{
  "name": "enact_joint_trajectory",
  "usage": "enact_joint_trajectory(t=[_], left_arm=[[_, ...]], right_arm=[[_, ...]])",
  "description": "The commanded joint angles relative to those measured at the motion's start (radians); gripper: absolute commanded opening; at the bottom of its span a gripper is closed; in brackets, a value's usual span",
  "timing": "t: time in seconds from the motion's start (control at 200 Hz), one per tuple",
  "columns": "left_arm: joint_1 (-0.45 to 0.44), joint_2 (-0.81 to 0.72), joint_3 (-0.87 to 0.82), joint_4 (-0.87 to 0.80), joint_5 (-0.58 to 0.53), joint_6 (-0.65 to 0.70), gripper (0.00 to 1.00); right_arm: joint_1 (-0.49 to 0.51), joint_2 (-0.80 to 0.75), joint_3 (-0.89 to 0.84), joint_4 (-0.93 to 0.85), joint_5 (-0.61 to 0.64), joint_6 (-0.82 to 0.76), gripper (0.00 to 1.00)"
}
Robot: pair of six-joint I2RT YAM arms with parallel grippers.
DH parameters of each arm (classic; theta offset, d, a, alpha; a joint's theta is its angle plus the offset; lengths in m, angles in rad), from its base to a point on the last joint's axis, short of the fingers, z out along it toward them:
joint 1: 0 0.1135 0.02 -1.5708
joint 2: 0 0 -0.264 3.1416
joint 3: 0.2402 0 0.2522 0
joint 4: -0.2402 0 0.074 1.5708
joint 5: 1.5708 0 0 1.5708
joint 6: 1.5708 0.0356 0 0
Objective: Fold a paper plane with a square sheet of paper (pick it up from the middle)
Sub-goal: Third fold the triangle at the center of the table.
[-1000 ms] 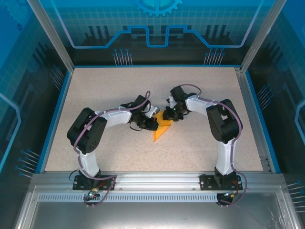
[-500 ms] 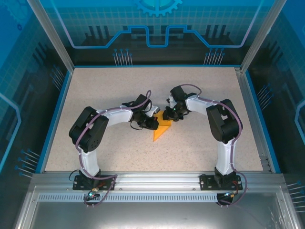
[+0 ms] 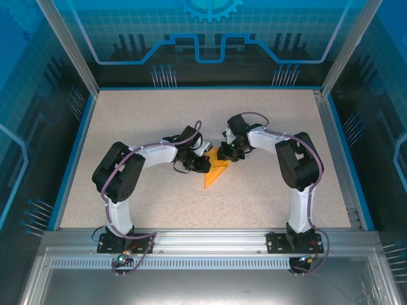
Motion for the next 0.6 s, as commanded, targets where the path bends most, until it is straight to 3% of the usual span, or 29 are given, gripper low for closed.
enact_joint_trajectory(t=[0.0, 0.595], left_arm=[[0.010, 0.018, 0.030, -0.023, -0.012, -0.004, 0.05], [0.011, 0.009, 0.008, 0.012, -0.051, -0.040, 0.04]], right_arm=[[0.015, 0.026, 0.004, -0.065, 0.015, 0.011, 0.27], [0.015, 0.028, -0.001, -0.072, 0.026, 0.014, 0.27]])
